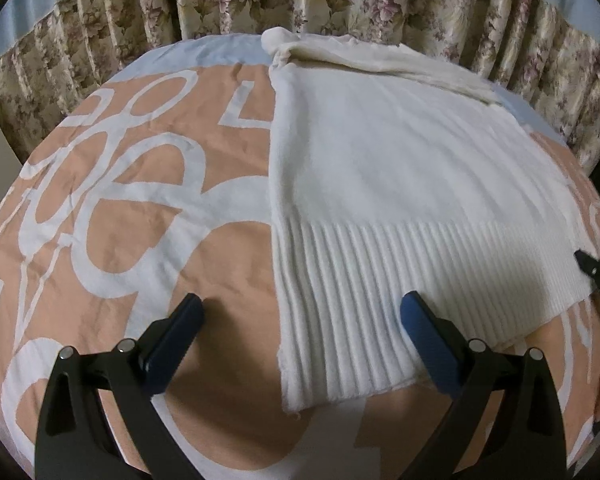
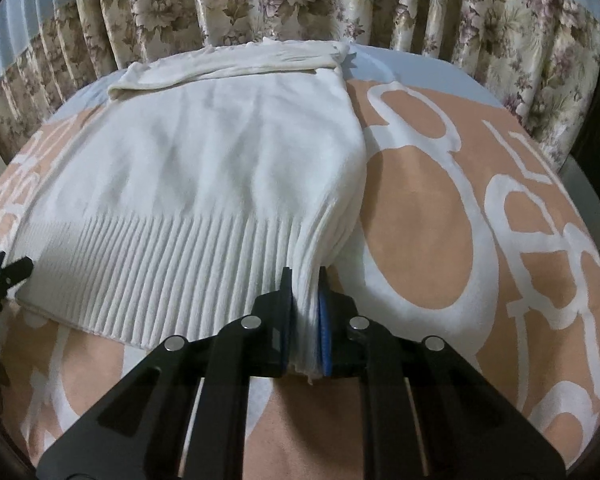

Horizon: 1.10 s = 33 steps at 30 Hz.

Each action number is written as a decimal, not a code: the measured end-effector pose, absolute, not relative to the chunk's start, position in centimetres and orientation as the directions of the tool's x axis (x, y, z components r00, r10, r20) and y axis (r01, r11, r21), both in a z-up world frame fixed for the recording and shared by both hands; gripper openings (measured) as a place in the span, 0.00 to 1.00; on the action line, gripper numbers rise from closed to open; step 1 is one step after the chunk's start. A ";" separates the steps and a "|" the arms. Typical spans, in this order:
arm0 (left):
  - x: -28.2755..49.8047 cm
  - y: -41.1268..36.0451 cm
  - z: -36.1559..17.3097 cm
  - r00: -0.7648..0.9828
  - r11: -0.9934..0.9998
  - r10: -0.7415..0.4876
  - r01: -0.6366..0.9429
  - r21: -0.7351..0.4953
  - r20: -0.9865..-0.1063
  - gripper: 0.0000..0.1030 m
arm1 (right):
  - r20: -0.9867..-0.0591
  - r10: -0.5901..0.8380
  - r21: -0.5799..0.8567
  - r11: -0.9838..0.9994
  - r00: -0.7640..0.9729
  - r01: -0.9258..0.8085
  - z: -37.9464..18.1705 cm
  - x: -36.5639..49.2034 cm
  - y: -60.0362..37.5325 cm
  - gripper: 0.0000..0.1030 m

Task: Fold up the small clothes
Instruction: 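Close both tools on the ribbed hem edge side by side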

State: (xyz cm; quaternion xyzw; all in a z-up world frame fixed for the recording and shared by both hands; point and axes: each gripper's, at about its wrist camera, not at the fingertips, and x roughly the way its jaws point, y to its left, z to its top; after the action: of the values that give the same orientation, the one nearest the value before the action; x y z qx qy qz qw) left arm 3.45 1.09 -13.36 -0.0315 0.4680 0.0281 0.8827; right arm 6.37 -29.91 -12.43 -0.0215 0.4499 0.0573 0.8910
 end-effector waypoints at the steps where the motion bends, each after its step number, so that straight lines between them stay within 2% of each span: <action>1: 3.5 1.0 -13.4 0.557 0.997 0.024 -0.079 -0.024 -0.830 0.97 | -0.804 0.086 0.017 0.992 0.588 -0.121 -12.4 6.4 -29.9 0.11; 7: 3.5 1.2 -13.5 0.550 0.997 0.011 -0.075 -0.036 -0.835 0.96 | -0.802 0.101 0.040 0.993 0.589 -0.115 -12.4 6.3 -29.9 0.12; 9: 3.4 1.0 -13.3 0.556 0.997 0.008 -0.071 -0.038 -0.831 0.87 | -0.802 0.102 0.042 0.993 0.589 -0.114 -12.4 6.2 -29.8 0.12; 10: 3.2 0.8 -13.0 0.566 0.997 -0.003 -0.058 -0.044 -0.824 0.69 | -0.802 0.101 0.042 0.993 0.589 -0.113 -12.4 6.2 -29.8 0.13; 11: 3.0 0.4 -12.6 0.577 0.998 -0.020 -0.039 -0.052 -0.817 0.40 | -0.802 0.099 0.040 0.993 0.589 -0.112 -12.4 6.2 -29.8 0.13; 13: 3.0 -0.2 -12.3 0.577 0.998 -0.051 -0.010 -0.069 -0.815 0.15 | -0.802 0.095 0.037 0.993 0.589 -0.110 -12.4 6.2 -29.9 0.13; 15: 3.1 -0.4 -12.2 0.577 0.997 -0.050 -0.014 -0.071 -0.815 0.13 | -0.804 0.094 0.042 0.994 0.587 -0.101 -12.4 6.2 -29.9 0.13; 18: 3.2 0.7 -12.0 0.579 0.989 -0.091 -0.044 -0.143 -0.810 0.11 | -0.807 0.103 0.066 0.994 0.581 -0.084 -12.3 6.3 -30.0 0.13; 33: 1.6 2.4 -9.8 0.623 0.996 -0.066 -0.011 -0.093 -0.780 0.10 | -0.791 0.220 0.162 0.975 0.570 -0.151 -10.3 3.8 -29.2 0.09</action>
State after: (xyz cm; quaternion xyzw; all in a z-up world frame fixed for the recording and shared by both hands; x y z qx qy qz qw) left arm 1.57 2.42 -9.78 -0.0444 0.4340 -0.0151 0.8997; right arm 3.79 -29.23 -10.35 0.0382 0.4514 0.1050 0.8853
